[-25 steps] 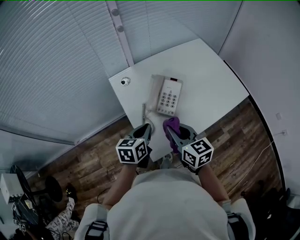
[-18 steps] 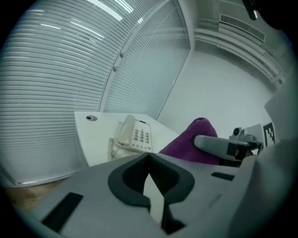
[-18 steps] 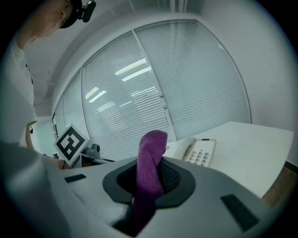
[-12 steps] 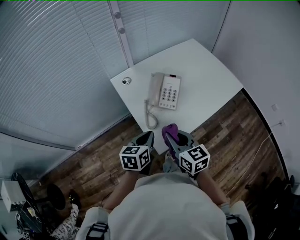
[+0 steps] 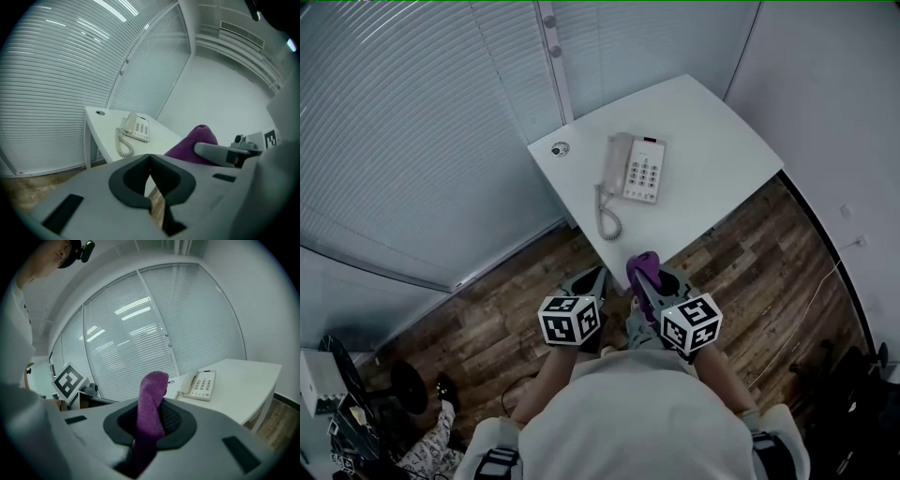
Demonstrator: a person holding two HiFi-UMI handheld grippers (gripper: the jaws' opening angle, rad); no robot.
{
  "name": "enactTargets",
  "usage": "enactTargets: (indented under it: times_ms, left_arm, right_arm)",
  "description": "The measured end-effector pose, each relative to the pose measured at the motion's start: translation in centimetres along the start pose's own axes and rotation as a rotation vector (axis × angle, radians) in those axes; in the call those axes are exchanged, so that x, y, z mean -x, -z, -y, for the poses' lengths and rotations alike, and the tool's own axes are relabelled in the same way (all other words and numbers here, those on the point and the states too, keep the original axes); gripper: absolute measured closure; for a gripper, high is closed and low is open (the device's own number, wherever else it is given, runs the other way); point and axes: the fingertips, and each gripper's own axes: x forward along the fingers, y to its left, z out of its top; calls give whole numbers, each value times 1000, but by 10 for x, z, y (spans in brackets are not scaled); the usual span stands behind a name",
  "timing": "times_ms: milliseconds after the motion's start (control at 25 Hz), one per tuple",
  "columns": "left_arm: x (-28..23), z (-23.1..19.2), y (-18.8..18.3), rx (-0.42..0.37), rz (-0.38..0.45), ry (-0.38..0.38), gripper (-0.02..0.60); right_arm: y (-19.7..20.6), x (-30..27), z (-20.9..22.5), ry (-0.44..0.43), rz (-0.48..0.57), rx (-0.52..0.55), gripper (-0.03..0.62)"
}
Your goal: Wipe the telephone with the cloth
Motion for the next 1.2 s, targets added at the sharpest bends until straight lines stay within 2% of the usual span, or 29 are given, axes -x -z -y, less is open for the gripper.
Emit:
enactTargets:
  times_ms: [320, 1200]
  left_arm:
    - [18, -1, 11, 7, 0, -3, 560]
    - [26, -2, 16, 32, -2, 14, 560]
  right_arm:
    - [3, 9, -21, -17, 13, 13, 534]
    - [8, 16, -34, -29, 5, 38, 536]
